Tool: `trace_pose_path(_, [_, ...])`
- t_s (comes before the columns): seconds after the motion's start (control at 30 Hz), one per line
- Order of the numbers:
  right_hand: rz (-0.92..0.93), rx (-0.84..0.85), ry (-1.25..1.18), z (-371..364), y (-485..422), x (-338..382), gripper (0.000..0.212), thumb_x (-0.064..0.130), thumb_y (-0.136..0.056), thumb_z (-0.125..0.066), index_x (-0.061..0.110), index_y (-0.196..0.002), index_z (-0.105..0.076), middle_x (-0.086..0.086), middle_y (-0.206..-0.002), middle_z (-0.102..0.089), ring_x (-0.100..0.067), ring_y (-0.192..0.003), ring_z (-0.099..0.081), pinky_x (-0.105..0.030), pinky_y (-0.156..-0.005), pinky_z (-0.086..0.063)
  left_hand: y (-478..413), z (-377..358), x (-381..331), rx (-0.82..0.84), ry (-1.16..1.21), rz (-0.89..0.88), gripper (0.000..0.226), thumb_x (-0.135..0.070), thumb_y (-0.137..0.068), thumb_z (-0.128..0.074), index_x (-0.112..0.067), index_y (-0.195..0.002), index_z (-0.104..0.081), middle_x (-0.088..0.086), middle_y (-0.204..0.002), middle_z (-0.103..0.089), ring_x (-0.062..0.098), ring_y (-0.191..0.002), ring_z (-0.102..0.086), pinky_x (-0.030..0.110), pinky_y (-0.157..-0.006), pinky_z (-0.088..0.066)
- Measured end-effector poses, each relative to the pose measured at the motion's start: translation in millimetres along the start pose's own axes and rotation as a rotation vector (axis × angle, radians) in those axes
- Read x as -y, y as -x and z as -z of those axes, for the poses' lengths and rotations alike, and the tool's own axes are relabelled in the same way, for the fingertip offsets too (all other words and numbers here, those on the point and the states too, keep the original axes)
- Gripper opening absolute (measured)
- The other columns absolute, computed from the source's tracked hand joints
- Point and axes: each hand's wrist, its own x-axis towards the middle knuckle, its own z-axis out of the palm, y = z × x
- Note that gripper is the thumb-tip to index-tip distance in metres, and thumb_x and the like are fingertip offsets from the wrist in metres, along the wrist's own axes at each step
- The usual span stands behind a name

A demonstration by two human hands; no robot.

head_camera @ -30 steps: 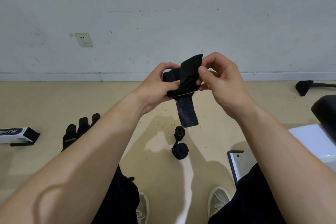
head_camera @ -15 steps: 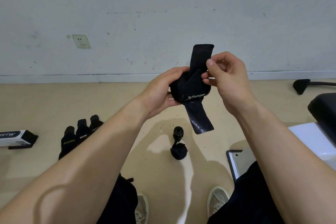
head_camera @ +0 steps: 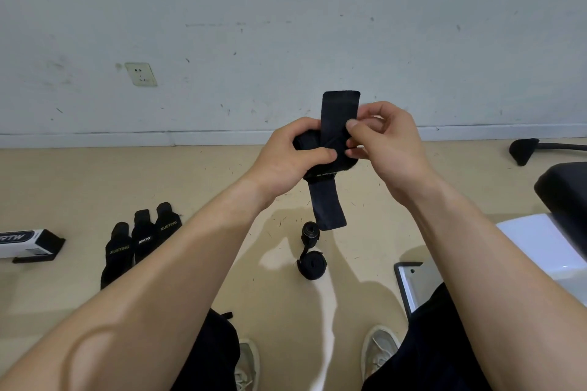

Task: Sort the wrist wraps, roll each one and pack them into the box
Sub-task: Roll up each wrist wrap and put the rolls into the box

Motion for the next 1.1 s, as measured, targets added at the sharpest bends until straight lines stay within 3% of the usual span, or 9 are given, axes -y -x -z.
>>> trace_pose_path(0.1, [0.036,0.058,0.051,1,1,0,0.017,0.006,-0.094,-0.070,0.010,-0.109,-0.063,0.002,-0.079,-0.069,-0.008,-0.067,-0.067,-0.023,-0.063,-0.056,0,0,-1,0.003,-0.033,-0.003,0.032,-0.003,-0.089,-0.075,-0.027,-0.109,-0.071,-0.011,-0.089,-0.075,0.007,-0.086,-0.072,0.028,-0.084,-0.060])
trace_pose_path(0.27, [0.085,0.012,0.150,5,-2,-2,0.012,0.006,-0.091,-0.073,0.015,-0.090,-0.066,0.000,-0.088,-0.068,-0.007,-0.057,-0.057,-0.018,-0.053,-0.046,0,0,-2,0.021,-0.059,0.013,0.054,-0.004,-0.086,-0.080,-0.024,-0.129,-0.054,-0.007,-0.110,-0.069,0.002,-0.087,-0.070,0.024,-0.078,-0.057])
trace_pose_path(0.47, [0.080,0.018,0.186,6,-4,-7,0.009,0.014,-0.091,-0.074,0.022,-0.089,-0.070,0.005,-0.088,-0.068,-0.010,-0.066,-0.051,-0.017,-0.060,-0.044,-2,5,-3,0.058,-0.118,-0.004,0.063,0.000,-0.080,-0.084,-0.024,-0.124,-0.045,-0.005,-0.113,-0.067,0.000,-0.081,-0.067,0.020,-0.075,-0.053])
trace_pose_path(0.63, [-0.012,0.037,0.141,3,-3,-8,0.006,0.015,-0.094,-0.071,0.011,-0.098,-0.070,0.006,-0.078,-0.069,0.001,-0.058,-0.059,-0.015,-0.056,-0.046,-1,7,-3,0.101,-0.139,-0.026,0.067,0.003,-0.079,-0.083,-0.021,-0.127,-0.043,-0.005,-0.113,-0.068,-0.002,-0.082,-0.066,0.016,-0.074,-0.052])
trace_pose_path(0.83, [-0.148,0.094,-0.020,-5,-3,-9,0.022,0.019,-0.097,-0.066,0.019,-0.117,-0.057,-0.002,-0.104,-0.065,-0.010,-0.074,-0.065,-0.024,-0.061,-0.048,1,15,-6,0.130,-0.150,-0.046,0.079,0.006,-0.079,-0.082,-0.026,-0.134,-0.036,0.000,-0.122,-0.066,0.002,-0.083,-0.067,0.019,-0.075,-0.053])
trace_pose_path(0.93, [-0.189,0.115,-0.012,-8,-2,-6,0.025,0.021,-0.099,-0.059,0.027,-0.123,-0.055,-0.001,-0.098,-0.062,-0.009,-0.067,-0.062,-0.023,-0.060,-0.045,4,18,-8,0.146,-0.177,-0.068,0.082,0.003,-0.077,-0.083,-0.033,-0.134,-0.037,0.000,-0.120,-0.067,0.005,-0.087,-0.067,0.018,-0.083,-0.053])
trace_pose_path(1.1, [-0.231,0.094,0.015,-11,-3,-5,0.020,0.014,-0.096,-0.055,0.025,-0.111,-0.063,-0.003,-0.084,-0.067,-0.014,-0.066,-0.061,-0.026,-0.057,-0.044,8,15,-8,0.198,-0.207,-0.109,0.065,0.005,-0.076,-0.082,-0.027,-0.125,-0.053,-0.001,-0.117,-0.066,0.004,-0.090,-0.065,0.014,-0.082,-0.051])
